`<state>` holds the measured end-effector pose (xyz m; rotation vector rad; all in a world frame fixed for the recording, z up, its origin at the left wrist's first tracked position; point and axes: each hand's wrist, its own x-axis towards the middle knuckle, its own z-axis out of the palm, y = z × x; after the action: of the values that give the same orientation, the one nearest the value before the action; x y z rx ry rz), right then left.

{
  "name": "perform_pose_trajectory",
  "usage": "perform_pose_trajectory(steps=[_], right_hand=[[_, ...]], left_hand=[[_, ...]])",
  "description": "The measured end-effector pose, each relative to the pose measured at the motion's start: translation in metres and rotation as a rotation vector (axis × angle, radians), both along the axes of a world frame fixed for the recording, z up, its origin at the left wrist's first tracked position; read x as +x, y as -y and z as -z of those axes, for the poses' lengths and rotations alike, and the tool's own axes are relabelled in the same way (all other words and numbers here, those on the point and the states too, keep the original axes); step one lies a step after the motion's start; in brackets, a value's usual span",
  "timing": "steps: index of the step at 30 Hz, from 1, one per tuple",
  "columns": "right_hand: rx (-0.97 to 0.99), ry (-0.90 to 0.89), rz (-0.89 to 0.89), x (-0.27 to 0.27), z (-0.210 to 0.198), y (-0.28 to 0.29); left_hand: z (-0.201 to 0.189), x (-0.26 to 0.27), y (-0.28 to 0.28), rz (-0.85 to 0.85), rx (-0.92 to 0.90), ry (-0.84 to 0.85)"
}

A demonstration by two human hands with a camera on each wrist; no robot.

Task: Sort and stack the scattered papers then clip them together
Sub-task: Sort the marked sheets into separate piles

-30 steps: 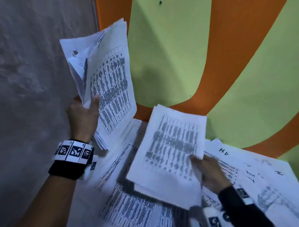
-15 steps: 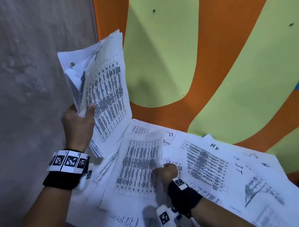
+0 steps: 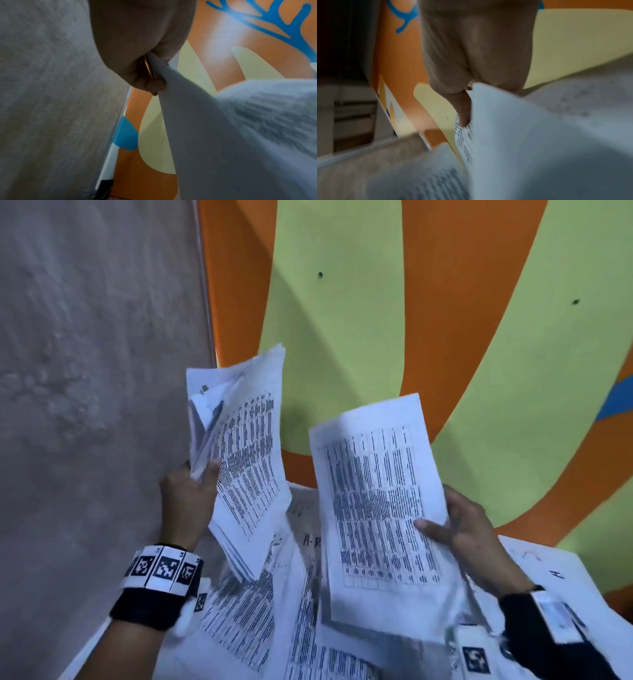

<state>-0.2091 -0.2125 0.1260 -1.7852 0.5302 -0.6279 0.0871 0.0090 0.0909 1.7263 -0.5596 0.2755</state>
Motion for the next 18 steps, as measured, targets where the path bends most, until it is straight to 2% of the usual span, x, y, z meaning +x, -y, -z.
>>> perform_pose_trajectory(steps=[3,6,10,12,14,16,18], right_hand=[[0.152,0.191,-0.057,-0.009,-0.034,0.013],[0.307,0.296,-0.105,-0.007,-0.04,0.03],[0.415,0.185,-0.032,-0.002,-0.011,0.052],[0.393,0.089,0.031,-0.003,0.008,0.057],[0.33,0.022,0.105,-0.003,0.022,0.057],[0.282,-0.046,0.16,-0.005,0.031,0.056],[0.287,-0.091,0.173,-0.003,0.037,0.052]], left_hand=[[0.004,-0.008,0.022,0.121,0.055,-0.115],[0.0,-0.029,0.047,0.258,0.118,-0.212],[0.011,-0.044,0.07,0.495,0.17,-0.262],[0.018,-0.048,0.076,0.542,0.184,-0.284],[0.015,-0.058,0.08,0.609,0.12,-0.317],[0.004,-0.073,0.083,0.643,0.108,-0.334],[-0.003,-0.081,0.088,0.597,0.154,-0.296]])
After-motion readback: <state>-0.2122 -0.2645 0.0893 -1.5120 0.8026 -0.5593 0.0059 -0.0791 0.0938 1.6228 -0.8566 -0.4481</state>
